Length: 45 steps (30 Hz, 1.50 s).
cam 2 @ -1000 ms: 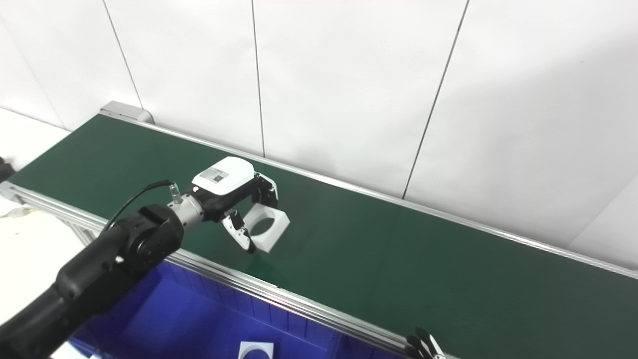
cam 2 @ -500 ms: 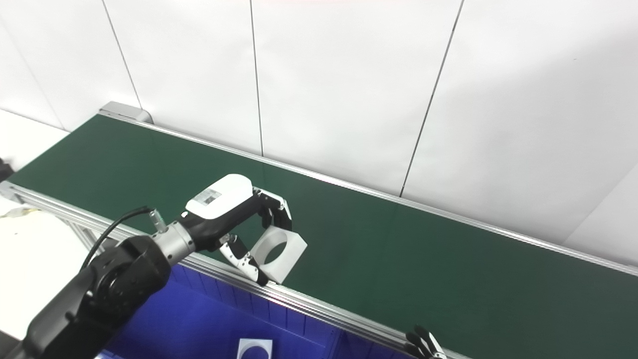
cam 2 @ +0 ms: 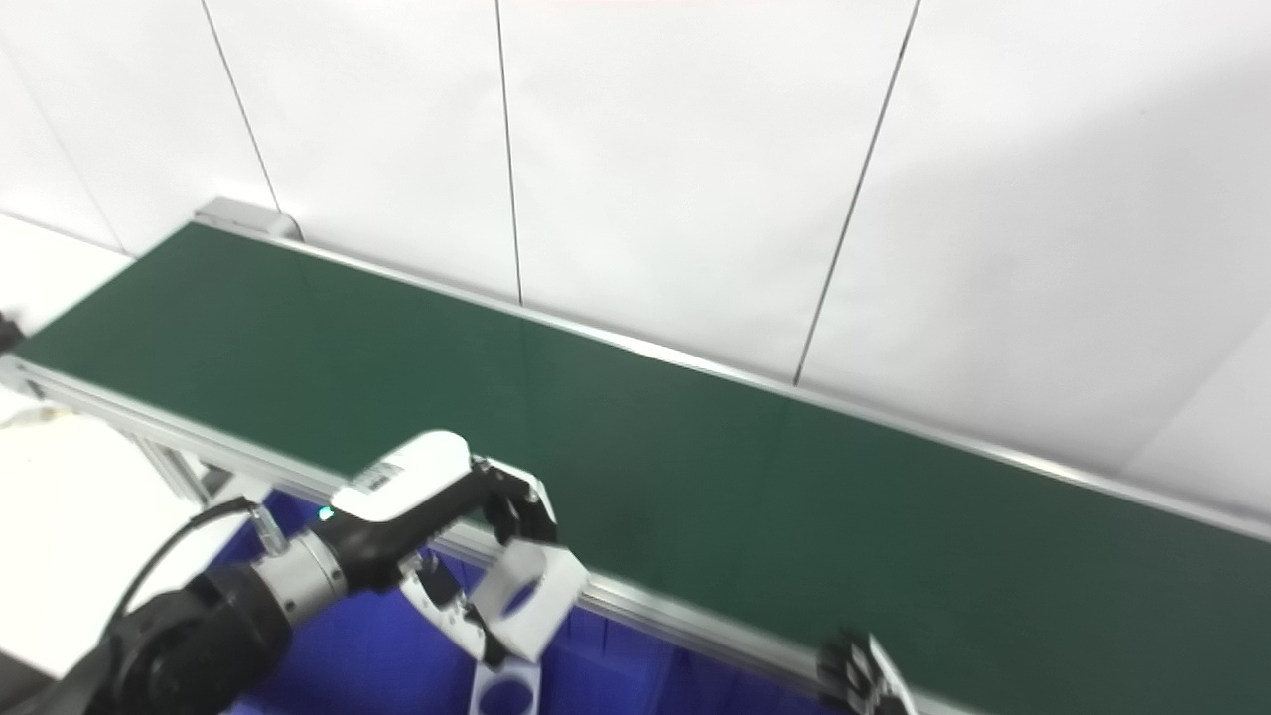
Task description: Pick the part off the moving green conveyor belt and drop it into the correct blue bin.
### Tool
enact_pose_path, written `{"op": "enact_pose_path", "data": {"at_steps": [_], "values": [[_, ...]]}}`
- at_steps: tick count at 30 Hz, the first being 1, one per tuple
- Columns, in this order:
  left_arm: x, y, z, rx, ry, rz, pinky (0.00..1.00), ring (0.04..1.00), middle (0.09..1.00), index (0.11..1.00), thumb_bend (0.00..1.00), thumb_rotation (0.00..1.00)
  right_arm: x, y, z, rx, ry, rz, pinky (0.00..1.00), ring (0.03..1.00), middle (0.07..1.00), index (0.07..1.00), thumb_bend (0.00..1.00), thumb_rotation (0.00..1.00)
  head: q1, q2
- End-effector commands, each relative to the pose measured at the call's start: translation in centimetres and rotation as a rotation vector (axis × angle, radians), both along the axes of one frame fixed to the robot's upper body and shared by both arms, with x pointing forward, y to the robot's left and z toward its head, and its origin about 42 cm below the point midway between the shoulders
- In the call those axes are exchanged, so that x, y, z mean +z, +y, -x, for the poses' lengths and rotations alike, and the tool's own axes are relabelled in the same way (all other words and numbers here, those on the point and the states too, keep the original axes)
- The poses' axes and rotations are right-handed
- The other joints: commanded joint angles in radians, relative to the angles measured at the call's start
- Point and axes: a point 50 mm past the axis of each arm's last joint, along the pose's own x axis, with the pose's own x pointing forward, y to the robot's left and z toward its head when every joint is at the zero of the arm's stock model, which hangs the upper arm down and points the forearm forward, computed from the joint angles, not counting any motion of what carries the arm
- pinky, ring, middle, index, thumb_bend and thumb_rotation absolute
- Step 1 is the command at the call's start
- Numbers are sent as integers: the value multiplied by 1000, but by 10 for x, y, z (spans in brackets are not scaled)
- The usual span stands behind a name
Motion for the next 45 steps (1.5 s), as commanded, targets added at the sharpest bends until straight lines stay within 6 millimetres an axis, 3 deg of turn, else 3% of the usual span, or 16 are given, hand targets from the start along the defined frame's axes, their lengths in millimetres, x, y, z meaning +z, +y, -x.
{"op": "enact_pose_path", "data": {"at_steps": [1, 5, 11, 14, 31, 34, 45], "values": [[11, 0, 4, 0, -38, 18, 489, 442, 440, 505, 520, 0, 13, -1, -4, -2, -34, -19, 708, 794, 832, 877, 572, 452, -3, 31], [4, 5, 10, 22, 6, -14, 470, 422, 431, 506, 519, 0, 20, -4, -7, -3, -37, -16, 697, 787, 827, 874, 593, 475, 2, 76], [-14, 7, 19, 73, 64, -120, 545, 476, 458, 507, 520, 0, 28, -6, -10, -3, -40, -19, 687, 782, 820, 869, 606, 480, 10, 125], [-23, 7, 22, 93, 84, -143, 506, 466, 454, 510, 520, 0, 30, -7, -11, -3, -41, -21, 680, 778, 815, 866, 617, 491, 18, 136], [-92, 27, 15, 227, 222, -136, 582, 509, 473, 502, 520, 0, 34, -11, -9, -2, -32, -20, 672, 781, 822, 866, 624, 495, 15, 150], [-104, 30, 11, 251, 223, -136, 543, 493, 469, 503, 520, 0, 35, -10, -9, -3, -32, -21, 671, 780, 821, 865, 622, 493, 12, 151], [-134, 29, -2, 303, 216, -220, 542, 441, 469, 518, 503, 0, 34, -7, -7, -1, -29, -26, 672, 780, 821, 866, 626, 490, 5, 141]]}}
